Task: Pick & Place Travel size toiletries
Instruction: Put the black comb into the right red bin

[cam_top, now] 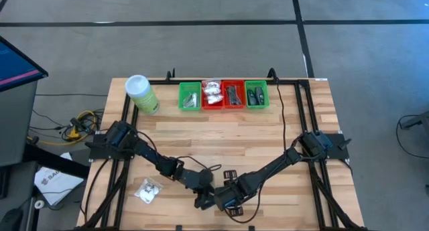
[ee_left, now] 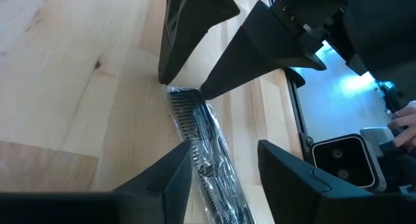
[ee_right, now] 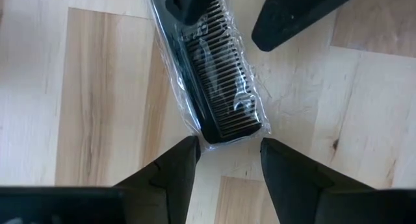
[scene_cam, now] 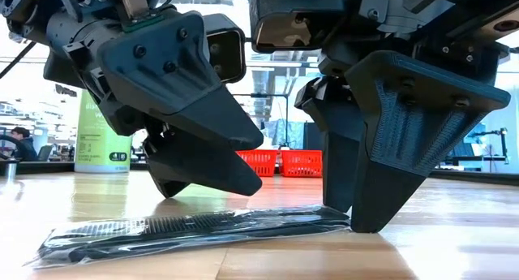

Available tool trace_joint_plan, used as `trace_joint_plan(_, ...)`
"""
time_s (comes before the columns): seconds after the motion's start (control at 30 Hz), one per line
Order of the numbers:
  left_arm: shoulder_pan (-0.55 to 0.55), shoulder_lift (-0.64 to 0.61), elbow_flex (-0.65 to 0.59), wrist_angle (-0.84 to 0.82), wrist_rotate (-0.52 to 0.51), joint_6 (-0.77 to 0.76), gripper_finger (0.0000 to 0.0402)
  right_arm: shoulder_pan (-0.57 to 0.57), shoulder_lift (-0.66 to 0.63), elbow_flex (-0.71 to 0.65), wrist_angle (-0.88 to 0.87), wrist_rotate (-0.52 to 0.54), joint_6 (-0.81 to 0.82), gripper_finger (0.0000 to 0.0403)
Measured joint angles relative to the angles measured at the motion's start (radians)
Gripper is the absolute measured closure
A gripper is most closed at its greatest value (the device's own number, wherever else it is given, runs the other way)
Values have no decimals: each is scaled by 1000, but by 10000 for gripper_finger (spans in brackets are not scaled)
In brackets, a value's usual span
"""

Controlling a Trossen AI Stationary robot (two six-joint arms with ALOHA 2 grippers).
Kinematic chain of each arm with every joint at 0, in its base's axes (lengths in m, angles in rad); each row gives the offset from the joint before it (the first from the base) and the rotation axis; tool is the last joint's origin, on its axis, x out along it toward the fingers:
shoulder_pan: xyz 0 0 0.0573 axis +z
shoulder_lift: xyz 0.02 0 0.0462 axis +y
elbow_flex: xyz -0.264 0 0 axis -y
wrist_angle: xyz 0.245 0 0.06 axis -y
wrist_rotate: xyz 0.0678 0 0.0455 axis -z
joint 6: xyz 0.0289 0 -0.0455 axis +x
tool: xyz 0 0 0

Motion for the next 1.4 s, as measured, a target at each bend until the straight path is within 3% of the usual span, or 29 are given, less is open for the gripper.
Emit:
trace_joint_plan(0.6,-60,6,35,-50,-2,20,238,7,3,24,-3,9,-21,241)
trace_joint_plan(1.0,-98,55,75,-42,-94,39,239,-2,5,25,43,6,-18,252)
trace_joint_plan(1.2,-99,60,87,-48,-76,76,254,-6,5,26,41,6,-12,316)
trace_joint_plan(1.33,-101,61,88,-51,-64,92,304,-7,5,15,50,-6,-15,386)
trace_joint_plan(1.4,-103,62,88,-53,-56,124,339,-7,5,15,49,-5,-15,394)
